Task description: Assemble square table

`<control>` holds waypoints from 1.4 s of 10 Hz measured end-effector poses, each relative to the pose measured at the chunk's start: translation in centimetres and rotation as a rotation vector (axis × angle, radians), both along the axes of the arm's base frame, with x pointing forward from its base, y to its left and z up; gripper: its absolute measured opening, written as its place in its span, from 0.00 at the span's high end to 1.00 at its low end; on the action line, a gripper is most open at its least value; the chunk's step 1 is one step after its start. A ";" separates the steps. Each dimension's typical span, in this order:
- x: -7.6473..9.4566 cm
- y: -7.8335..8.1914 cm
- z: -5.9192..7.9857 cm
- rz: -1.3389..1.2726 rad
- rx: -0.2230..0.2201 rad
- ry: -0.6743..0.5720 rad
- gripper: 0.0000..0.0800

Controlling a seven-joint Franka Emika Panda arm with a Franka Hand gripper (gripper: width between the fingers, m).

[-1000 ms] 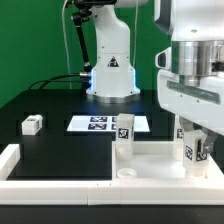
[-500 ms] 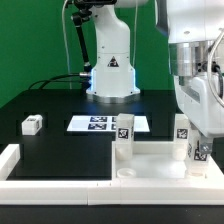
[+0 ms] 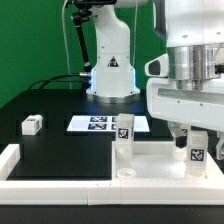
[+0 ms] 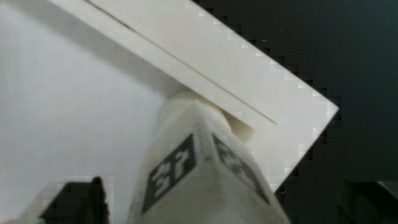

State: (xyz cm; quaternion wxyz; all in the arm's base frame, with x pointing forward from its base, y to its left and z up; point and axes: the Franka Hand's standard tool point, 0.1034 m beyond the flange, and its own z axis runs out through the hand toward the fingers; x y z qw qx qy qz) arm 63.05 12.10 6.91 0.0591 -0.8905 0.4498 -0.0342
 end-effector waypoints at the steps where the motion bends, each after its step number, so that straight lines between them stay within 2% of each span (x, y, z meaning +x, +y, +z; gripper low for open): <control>1: 0.0 0.0 0.0 0.038 -0.004 -0.003 0.19; 3: 0.0 0.0 0.0 0.161 -0.019 -0.012 0.19; 5: -0.2 0.4 0.2 0.529 -0.092 0.005 0.19; 6: -0.1 0.3 0.2 0.679 -0.115 -0.008 0.19; 8: 0.0 0.3 0.2 0.662 -0.115 -0.013 0.19; 9: 0.0 0.3 0.2 0.659 -0.114 -0.013 0.30; 10: 0.0 0.3 0.2 0.618 -0.110 -0.011 0.30; 11: -0.1 0.3 0.2 0.543 -0.101 -0.007 0.57; 12: -0.1 0.2 0.2 0.469 -0.095 -0.002 0.63; 14: -0.1 0.2 0.2 0.300 -0.074 0.011 0.63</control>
Offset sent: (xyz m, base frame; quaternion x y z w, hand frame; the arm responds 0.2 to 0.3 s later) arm 0.0014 0.0167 0.0030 -0.0615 -0.0403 -0.4180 0.9054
